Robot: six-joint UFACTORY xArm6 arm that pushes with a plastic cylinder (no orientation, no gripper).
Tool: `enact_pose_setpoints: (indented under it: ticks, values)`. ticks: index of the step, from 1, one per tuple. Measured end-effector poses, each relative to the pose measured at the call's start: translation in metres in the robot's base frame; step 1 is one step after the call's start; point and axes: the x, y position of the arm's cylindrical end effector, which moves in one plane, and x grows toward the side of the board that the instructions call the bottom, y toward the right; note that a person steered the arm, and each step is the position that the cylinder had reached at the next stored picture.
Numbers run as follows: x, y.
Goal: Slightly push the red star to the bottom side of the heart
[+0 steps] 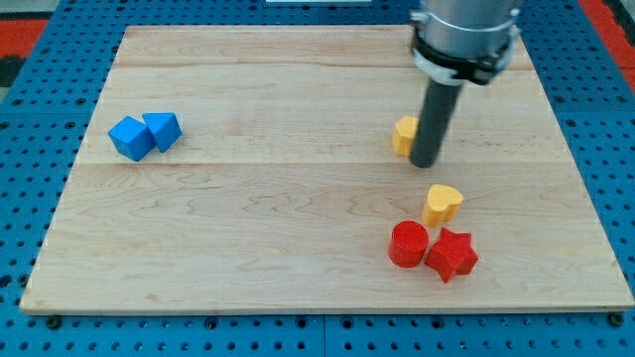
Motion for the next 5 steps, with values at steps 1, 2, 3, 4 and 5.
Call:
enact_pose_setpoints:
  ticks: [1, 2, 3, 4, 5]
  values:
    - [0.031, -0.053]
    - [0.099, -0.062]
    - [0.114, -0.084]
    - [0.148, -0.095]
    - [0.155, -0.025]
